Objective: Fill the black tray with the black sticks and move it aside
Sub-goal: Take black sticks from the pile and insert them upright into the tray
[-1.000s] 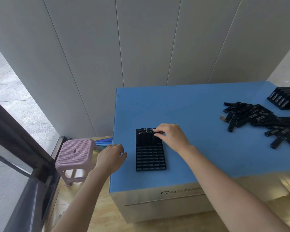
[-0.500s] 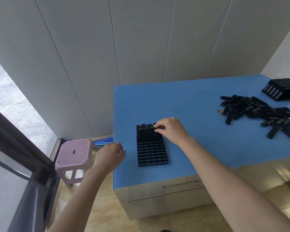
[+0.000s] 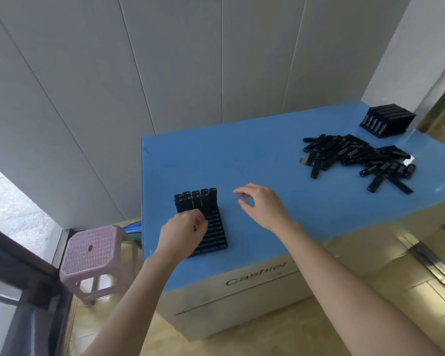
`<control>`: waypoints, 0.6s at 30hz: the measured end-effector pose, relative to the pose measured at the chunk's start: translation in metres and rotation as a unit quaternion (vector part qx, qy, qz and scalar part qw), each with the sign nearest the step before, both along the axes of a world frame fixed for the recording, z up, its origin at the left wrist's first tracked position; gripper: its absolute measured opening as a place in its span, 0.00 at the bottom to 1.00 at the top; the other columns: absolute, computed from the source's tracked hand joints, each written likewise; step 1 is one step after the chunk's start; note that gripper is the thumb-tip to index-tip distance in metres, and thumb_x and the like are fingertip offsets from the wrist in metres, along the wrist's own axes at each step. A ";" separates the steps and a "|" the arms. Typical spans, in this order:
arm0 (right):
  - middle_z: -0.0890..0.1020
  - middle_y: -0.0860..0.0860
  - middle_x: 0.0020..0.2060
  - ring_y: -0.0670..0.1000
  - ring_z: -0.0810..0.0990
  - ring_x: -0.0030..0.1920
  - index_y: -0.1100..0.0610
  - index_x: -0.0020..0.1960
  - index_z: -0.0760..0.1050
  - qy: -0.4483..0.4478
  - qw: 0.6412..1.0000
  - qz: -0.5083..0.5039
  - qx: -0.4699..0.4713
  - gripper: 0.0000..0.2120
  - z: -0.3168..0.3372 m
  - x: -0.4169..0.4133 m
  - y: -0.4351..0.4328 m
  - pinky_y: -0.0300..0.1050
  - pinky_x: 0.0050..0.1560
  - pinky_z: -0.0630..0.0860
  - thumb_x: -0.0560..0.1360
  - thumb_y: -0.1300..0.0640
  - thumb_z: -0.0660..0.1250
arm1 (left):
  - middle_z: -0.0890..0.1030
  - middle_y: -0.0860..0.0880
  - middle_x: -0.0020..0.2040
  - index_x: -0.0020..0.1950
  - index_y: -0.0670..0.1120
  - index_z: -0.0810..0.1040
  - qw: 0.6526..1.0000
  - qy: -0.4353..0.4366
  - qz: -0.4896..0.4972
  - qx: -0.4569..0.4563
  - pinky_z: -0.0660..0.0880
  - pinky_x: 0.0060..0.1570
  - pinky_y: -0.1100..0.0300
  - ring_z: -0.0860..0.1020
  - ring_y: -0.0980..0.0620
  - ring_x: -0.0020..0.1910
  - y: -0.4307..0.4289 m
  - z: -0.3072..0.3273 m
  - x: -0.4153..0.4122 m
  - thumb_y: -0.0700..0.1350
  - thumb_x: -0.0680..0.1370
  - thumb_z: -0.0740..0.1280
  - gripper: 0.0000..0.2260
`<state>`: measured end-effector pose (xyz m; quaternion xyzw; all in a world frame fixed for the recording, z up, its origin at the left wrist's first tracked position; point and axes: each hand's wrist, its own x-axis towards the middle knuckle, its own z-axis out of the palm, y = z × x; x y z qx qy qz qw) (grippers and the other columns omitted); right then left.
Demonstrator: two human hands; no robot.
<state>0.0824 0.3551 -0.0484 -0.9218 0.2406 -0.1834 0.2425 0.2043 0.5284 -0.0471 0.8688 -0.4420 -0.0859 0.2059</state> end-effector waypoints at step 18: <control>0.80 0.46 0.49 0.47 0.78 0.50 0.53 0.55 0.79 0.064 0.989 -0.129 0.044 0.11 -0.023 -0.305 -0.203 0.42 0.48 0.74 0.75 0.60 0.64 | 0.80 0.54 0.50 0.52 0.48 0.76 0.994 0.055 -0.093 -0.006 0.69 0.42 0.59 0.77 0.49 0.49 -0.241 -0.018 -0.277 0.49 0.79 0.58 0.10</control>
